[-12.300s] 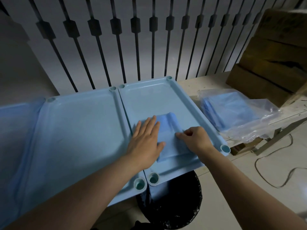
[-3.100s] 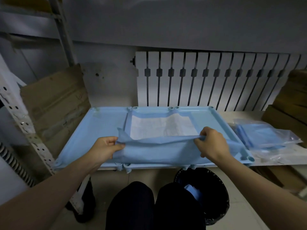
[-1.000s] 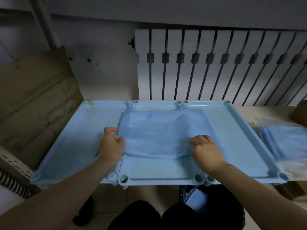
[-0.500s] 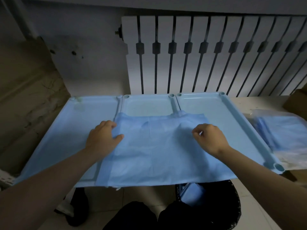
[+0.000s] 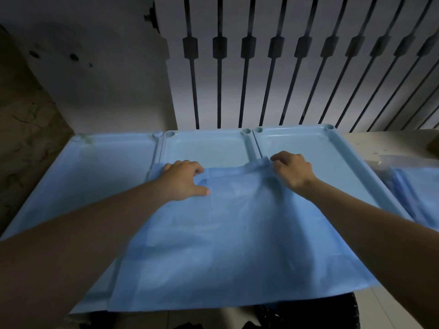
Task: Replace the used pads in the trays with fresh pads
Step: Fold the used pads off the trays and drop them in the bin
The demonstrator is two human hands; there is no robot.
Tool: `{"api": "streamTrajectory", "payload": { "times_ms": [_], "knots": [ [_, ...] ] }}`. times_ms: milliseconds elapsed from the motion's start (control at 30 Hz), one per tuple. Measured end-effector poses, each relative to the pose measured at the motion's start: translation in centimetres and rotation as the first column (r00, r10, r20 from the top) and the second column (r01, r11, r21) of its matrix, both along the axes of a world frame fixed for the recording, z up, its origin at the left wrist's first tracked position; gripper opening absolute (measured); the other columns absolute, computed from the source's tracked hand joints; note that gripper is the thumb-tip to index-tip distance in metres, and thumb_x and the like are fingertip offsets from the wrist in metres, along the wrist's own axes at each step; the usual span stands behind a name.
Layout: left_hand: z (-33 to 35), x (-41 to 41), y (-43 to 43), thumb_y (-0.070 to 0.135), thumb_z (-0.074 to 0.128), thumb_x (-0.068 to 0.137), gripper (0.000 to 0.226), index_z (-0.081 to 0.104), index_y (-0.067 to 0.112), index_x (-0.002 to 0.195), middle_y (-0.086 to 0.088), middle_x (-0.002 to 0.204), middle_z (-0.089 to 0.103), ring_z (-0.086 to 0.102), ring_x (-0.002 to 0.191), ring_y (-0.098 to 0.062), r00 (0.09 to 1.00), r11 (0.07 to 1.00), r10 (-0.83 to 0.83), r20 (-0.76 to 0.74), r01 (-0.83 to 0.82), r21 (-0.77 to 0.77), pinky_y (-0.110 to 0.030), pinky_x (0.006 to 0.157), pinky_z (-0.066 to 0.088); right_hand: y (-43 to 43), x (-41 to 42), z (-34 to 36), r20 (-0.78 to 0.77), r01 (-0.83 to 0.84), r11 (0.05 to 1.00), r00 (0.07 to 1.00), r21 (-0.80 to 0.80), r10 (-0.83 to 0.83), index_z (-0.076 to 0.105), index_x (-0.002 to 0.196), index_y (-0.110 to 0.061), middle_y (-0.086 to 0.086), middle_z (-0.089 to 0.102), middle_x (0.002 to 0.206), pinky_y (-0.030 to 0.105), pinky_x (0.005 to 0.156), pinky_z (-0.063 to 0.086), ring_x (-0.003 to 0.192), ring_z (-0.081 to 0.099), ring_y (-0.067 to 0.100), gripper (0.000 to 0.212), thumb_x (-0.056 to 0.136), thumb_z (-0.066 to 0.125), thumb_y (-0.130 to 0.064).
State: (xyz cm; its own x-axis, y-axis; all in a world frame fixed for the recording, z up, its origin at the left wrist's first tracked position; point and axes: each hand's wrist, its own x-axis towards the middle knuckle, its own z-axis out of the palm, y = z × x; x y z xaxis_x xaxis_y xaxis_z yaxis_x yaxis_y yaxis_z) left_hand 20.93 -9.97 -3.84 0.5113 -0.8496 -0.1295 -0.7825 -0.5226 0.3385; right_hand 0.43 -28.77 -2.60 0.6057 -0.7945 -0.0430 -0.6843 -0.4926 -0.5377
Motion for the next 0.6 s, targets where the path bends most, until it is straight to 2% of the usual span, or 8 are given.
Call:
{"api": "streamTrajectory", "payload": {
  "times_ms": [100,200,300,367,467,600],
  "knots": [
    [0.2,0.5,-0.6,0.062,0.076,0.066,0.061,0.056,0.027,0.112,0.008,0.115,0.057,0.05,0.115,-0.015,1.0,0.997,-0.002,0.01,0.001,0.081,-0.032,0.1,0.028,-0.4,0.2,0.2,-0.021,0.009,1.0,1.0,-0.014,-0.009,0.068,0.106,-0.021,0.006,0.067,0.103,0.039,0.104,0.032,0.106,0.051,0.027,0.029,0.095,0.045,-0.037],
    [0.8,0.7,-0.8,0.06,0.08,0.063,0.055,0.059,0.023,0.099,0.007,0.101,0.058,0.053,0.101,-0.016,1.0,0.989,0.005,-0.014,-0.003,0.148,-0.031,0.093,0.035,-0.7,-0.1,0.3,0.022,0.013,0.999,1.0,-0.03,-0.013,0.067,0.082,-0.015,0.001,0.064,0.075,0.037,0.096,0.037,0.086,0.054,0.025,0.025,0.089,0.054,-0.035],
    [1.1,1.2,-0.8,0.047,0.087,0.06,0.044,0.056,0.019,0.075,0.004,0.075,0.054,0.052,0.073,-0.017,0.991,0.992,0.02,-0.135,-0.003,0.124,-0.027,0.066,0.04,-0.8,-0.5,0.3,0.148,0.033,0.999,0.989,-0.017,-0.031,0.063,0.07,-0.013,-0.001,0.057,0.061,0.04,0.088,0.044,0.081,0.053,0.026,0.017,0.082,0.058,-0.024],
    [1.5,1.4,-0.8,0.046,0.088,0.059,0.045,0.057,0.016,0.074,0.003,0.072,0.054,0.051,0.066,-0.015,0.98,0.993,0.041,-0.194,-0.019,0.113,-0.026,0.061,0.04,-0.8,-0.8,0.4,0.203,0.035,0.999,0.979,-0.009,-0.033,0.06,0.067,-0.017,-0.001,0.058,0.064,0.042,0.088,0.047,0.086,0.055,0.029,0.015,0.082,0.06,-0.021],
    [2.2,1.8,-0.5,0.049,0.087,0.058,0.049,0.066,0.014,0.085,0.001,0.08,0.066,0.061,0.071,-0.014,0.964,0.989,0.088,-0.252,-0.055,0.136,-0.028,0.067,0.05,-0.7,-0.9,0.4,0.211,0.02,1.0,0.977,0.006,-0.021,0.06,0.071,-0.021,-0.002,0.063,0.076,0.045,0.089,0.05,0.095,0.056,0.031,0.011,0.082,0.061,-0.02],
    [2.8,2.5,-0.1,0.042,0.086,0.063,0.036,0.068,0.012,0.066,0.005,0.06,0.06,0.054,0.056,-0.011,0.962,0.987,0.095,-0.257,-0.057,0.15,-0.021,0.054,0.042,-0.8,-1.1,-0.4,0.203,-0.016,0.999,0.979,-0.036,0.023,0.061,0.082,-0.021,-0.004,0.065,0.085,0.046,0.093,0.048,0.095,0.059,0.027,0.005,0.083,0.061,-0.016]
  ]
}}
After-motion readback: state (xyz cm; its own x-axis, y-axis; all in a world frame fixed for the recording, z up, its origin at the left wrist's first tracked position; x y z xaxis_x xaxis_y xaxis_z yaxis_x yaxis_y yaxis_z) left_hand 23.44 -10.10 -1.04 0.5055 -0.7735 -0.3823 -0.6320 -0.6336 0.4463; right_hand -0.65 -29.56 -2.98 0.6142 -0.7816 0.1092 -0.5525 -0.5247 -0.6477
